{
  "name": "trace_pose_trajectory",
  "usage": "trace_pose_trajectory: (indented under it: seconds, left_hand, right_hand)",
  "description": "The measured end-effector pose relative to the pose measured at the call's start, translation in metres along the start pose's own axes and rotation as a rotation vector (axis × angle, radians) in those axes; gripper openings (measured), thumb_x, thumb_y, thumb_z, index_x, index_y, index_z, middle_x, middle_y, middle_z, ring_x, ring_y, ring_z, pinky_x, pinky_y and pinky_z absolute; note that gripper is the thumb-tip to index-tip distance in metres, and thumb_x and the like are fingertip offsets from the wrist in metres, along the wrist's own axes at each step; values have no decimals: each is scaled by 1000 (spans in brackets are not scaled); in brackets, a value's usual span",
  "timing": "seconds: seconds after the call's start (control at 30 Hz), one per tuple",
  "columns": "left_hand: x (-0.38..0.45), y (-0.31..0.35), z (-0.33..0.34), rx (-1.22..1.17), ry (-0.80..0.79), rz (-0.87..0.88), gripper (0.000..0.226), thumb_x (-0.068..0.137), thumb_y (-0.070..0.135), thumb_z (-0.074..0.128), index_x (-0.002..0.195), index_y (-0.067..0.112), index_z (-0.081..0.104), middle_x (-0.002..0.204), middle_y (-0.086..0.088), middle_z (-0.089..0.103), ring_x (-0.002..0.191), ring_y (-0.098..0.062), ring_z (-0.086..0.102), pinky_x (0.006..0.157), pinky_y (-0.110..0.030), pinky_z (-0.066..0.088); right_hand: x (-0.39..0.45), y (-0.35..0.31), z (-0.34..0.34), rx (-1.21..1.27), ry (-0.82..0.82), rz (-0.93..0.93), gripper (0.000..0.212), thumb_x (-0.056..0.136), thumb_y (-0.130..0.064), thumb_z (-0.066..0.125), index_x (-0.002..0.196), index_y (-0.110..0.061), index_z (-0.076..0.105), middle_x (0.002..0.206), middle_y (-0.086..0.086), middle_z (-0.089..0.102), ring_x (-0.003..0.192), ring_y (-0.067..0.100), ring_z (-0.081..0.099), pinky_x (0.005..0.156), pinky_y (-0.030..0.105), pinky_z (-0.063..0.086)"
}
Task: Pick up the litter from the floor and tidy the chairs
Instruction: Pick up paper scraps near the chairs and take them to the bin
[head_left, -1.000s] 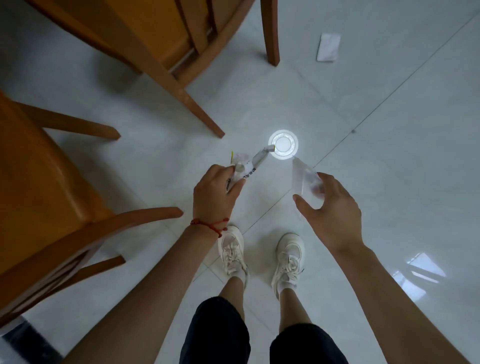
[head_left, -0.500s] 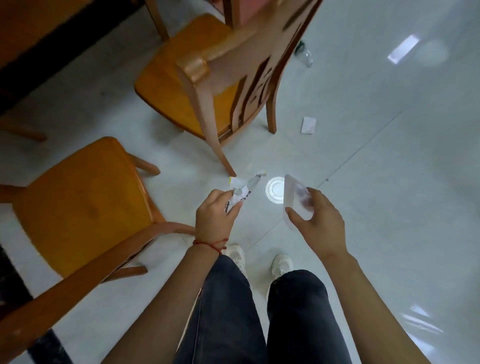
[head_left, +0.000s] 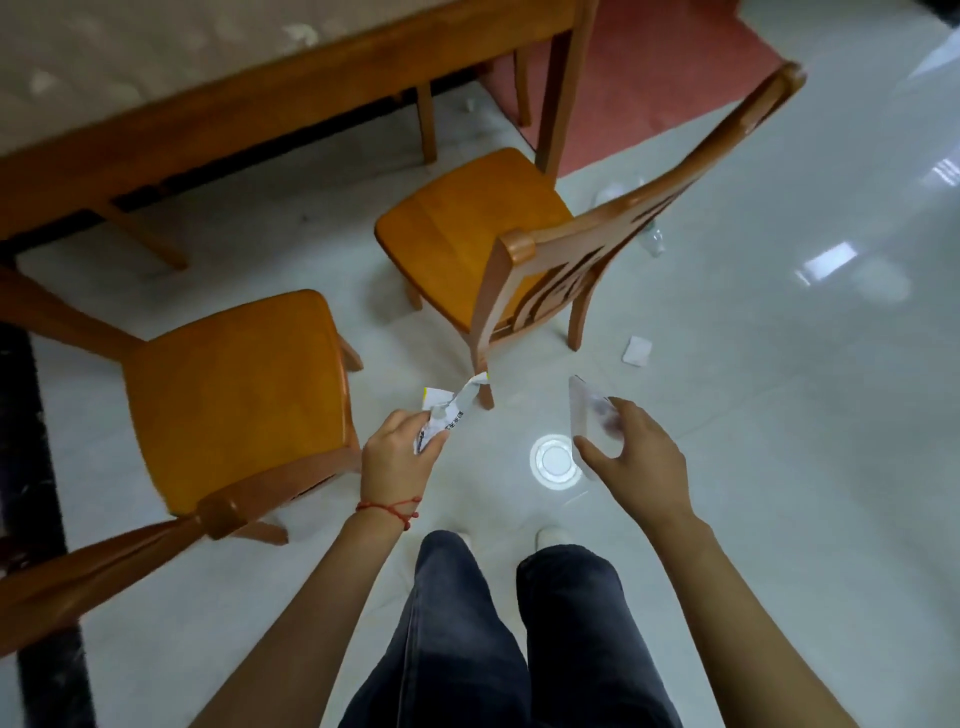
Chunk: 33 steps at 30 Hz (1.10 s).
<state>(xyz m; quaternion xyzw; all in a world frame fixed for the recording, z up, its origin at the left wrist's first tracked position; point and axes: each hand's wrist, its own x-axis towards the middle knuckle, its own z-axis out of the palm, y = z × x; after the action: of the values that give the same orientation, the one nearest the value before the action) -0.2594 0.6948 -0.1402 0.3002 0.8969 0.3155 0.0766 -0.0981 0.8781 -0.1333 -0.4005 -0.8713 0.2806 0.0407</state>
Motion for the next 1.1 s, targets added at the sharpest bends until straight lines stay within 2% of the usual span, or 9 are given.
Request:
trace_pose_trajectory:
  seconds: [0.17,0.3,0.43,0.57,0.83,1.1]
  left_hand:
    - [-28,9,3,-17,159,-190,27,71,3,75,93,-10,67,83,-24,67,70,-38,61,62,-28,43]
    - [-64,17,6,17,260,-380,14,76,11,73,85,0,71,81,-18,65,70,-30,59,60,-29,44]
    - [-110,26,3,53,399,-493,15,68,2,78,76,-5,68,62,-20,60,54,-34,56,53,-27,37]
    - [-167,27,-6,95,519,-615,19,61,-1,81,71,-7,66,56,-20,60,46,-33,54,48,-27,38]
    - [-304,17,-29,114,733,-947,17,60,-2,82,66,-5,66,55,-20,59,44,-32,54,50,-26,37]
    - [-470,8,-48,68,917,-1234,10,70,1,76,72,-4,68,60,-19,59,51,-31,52,51,-28,35]
  right_hand:
    - [24,-9,-8,-25,-104,-202,50,78,-40,65,120,-17,49,104,2,63,92,20,58,72,31,46]
    - [30,-13,-11,-75,-203,-394,51,78,-42,65,119,-17,49,101,3,63,90,21,58,72,30,46]
    - [27,-22,-9,-131,-300,-561,52,79,-44,64,121,-17,48,104,3,63,92,21,59,74,30,46]
    - [6,-41,2,-144,-392,-727,52,79,-43,65,121,-16,48,106,5,64,93,23,60,78,34,49]
    - [-79,-95,49,-193,-546,-1056,51,80,-43,63,121,-16,49,107,3,64,94,22,60,78,32,47]
    - [-234,-144,117,-256,-730,-1363,49,80,-42,63,119,-17,49,103,1,62,92,21,57,73,29,41]
